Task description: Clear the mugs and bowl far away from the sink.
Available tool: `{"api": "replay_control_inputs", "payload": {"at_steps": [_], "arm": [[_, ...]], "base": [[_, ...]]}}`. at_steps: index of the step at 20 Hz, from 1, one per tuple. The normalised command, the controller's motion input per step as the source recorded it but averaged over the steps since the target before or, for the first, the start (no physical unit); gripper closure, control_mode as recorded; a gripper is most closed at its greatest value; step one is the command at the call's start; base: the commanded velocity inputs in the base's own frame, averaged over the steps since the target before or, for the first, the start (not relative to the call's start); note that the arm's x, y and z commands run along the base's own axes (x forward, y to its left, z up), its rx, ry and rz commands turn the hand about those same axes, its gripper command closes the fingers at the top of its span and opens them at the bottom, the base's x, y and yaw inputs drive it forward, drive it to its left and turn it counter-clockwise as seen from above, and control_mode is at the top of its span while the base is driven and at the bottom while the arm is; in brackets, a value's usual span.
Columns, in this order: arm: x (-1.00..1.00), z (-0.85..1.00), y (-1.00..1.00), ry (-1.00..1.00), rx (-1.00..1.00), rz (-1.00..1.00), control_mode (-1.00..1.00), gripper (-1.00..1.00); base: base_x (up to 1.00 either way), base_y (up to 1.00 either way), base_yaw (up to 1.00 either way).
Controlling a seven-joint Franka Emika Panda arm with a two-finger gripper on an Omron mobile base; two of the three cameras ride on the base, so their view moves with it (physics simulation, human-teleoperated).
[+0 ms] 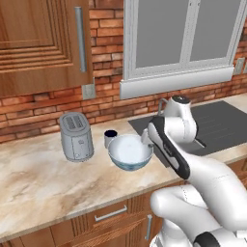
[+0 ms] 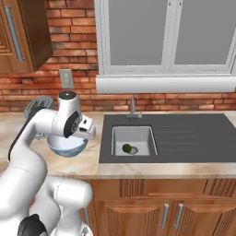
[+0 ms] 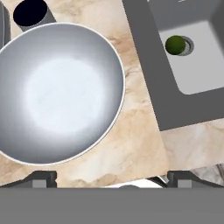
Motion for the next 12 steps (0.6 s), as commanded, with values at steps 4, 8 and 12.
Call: {"api": "replay_control_inputs", "payload": {"at_steps": [4, 8, 12], "arm": [[0.32, -0.22, 0.0, 0.02, 0.0, 0.0, -1.0, -1.0], [0.34, -0.19, 0.0, 0.03, 0.0, 0.0, -1.0, -1.0], [0.26, -0.19, 0.0, 0.04, 0.0, 0.0, -1.0, -1.0]], "base": [[0.0, 0.0, 0.0], [0.0, 0.0, 0.0], [0.0, 0.0, 0.0]]}}
